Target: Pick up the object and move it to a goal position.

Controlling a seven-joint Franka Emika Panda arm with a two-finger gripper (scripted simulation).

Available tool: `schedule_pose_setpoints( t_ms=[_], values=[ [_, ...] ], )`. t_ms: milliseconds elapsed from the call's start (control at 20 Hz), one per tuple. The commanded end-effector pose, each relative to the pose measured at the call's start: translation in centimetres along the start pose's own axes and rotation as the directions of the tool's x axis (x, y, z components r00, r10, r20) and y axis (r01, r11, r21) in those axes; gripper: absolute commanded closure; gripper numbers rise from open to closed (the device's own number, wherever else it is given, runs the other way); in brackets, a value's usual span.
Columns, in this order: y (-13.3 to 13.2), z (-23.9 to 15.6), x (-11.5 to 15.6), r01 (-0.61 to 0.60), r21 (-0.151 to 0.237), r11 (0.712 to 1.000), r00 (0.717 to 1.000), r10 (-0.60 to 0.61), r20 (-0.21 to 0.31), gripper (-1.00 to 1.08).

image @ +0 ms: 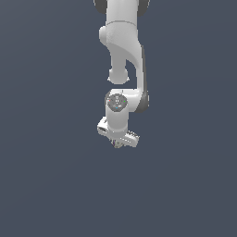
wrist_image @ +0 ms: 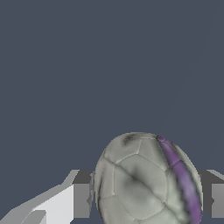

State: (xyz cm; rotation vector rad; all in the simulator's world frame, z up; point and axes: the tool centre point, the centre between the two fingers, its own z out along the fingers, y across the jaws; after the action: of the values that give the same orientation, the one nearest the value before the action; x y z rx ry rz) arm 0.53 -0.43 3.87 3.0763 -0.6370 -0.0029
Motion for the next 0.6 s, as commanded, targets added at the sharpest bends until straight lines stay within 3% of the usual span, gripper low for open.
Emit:
schedule_pose_setpoints(
  t_ms=[0, 550],
  values=[
    [-0.2, -0.5, -0.1, 0.0, 0.001, 1.0, 1.0, 0.0, -0.002, 1.08],
    [-2.2, -6.4, -2.4, 0.0, 0.001, 1.0, 1.0, 0.0, -0.002, 1.08]
  ],
)
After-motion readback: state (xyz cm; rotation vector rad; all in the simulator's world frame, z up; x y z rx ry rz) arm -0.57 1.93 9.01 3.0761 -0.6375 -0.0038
